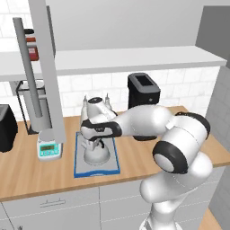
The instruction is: Pick the kettle from the counter and place it on the tray. Then pick the mug from the cabinet and place it on the tray. Then close the cabinet doors.
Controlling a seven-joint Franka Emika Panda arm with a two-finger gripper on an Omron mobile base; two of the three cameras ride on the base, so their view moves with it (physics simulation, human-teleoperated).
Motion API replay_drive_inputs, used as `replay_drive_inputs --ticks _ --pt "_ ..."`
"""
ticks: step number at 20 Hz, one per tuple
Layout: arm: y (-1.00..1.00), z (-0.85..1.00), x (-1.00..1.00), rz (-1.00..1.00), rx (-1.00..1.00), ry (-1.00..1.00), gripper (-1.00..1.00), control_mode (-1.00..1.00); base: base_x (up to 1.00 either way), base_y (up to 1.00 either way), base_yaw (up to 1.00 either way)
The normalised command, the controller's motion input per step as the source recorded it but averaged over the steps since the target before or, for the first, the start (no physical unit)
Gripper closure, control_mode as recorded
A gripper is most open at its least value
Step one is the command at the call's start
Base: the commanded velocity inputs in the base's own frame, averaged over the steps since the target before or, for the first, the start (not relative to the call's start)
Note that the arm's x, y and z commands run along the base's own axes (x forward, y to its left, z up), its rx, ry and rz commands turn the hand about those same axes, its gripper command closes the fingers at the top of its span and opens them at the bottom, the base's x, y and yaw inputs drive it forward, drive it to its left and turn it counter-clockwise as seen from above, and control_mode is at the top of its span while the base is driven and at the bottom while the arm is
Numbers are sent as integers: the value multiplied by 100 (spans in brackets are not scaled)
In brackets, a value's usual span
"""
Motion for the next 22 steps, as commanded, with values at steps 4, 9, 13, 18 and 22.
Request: replay_drive_inputs --ticks 4,9,13,18,22 --pt "0 -2 -5 7 0 0 -100 -100 0 0 0" --pt "0 0 -21 8 0 0 -100 -100 0 0 0" --pt "0 18 -39 8 0 -7 -100 -100 0 0 0" --pt "0 41 -57 5 0 -18 -100 -100 0 0 0" --pt "0 36 -66 1 -1 -21 -100 -100 0 0 0"
